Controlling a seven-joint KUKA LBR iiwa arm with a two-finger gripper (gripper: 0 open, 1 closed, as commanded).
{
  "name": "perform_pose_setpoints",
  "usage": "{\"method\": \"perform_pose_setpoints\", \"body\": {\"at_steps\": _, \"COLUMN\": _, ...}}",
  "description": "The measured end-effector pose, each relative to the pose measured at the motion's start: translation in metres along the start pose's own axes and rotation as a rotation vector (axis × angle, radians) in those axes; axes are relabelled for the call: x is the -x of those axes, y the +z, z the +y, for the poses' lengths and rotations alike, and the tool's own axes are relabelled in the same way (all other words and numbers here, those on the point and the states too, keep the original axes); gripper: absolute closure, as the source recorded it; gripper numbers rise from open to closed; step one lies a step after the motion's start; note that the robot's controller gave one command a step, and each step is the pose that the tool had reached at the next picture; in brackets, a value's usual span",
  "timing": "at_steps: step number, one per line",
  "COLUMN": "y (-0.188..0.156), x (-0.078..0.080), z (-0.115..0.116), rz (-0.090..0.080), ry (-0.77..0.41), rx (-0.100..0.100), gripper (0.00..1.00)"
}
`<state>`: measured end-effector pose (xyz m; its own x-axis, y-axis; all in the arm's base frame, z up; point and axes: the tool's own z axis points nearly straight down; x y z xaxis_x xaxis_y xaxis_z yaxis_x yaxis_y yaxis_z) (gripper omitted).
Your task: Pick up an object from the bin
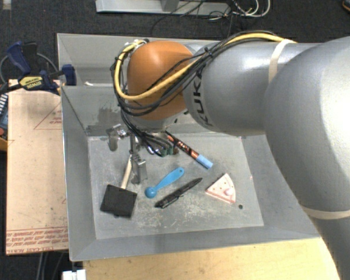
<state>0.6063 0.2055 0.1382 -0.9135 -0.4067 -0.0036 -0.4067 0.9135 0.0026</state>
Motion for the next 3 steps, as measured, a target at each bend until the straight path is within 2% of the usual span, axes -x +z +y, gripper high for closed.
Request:
{"method": "perform_pose_setpoints", "body": {"at_steps": 1, "y": 0.035, "x": 0.000, "z": -0.011, "rz": -0.001, "ry": -0.329, "rx": 0.001, "gripper": 0.00}}
{"method": "perform_pose_setpoints", "body": {"at_steps": 2, "y": 0.070, "x": 0.006, "z": 0.006, "rz": -0.002, "ry": -0.514, "rx": 0.002, "gripper": 0.00}}
{"method": "perform_pose_setpoints", "body": {"at_steps": 3, "y": 0.068, "x": 0.008, "z": -0.013, "rz": -0.006, "ry": -0.501, "rx": 0.002, "gripper": 1.00}}
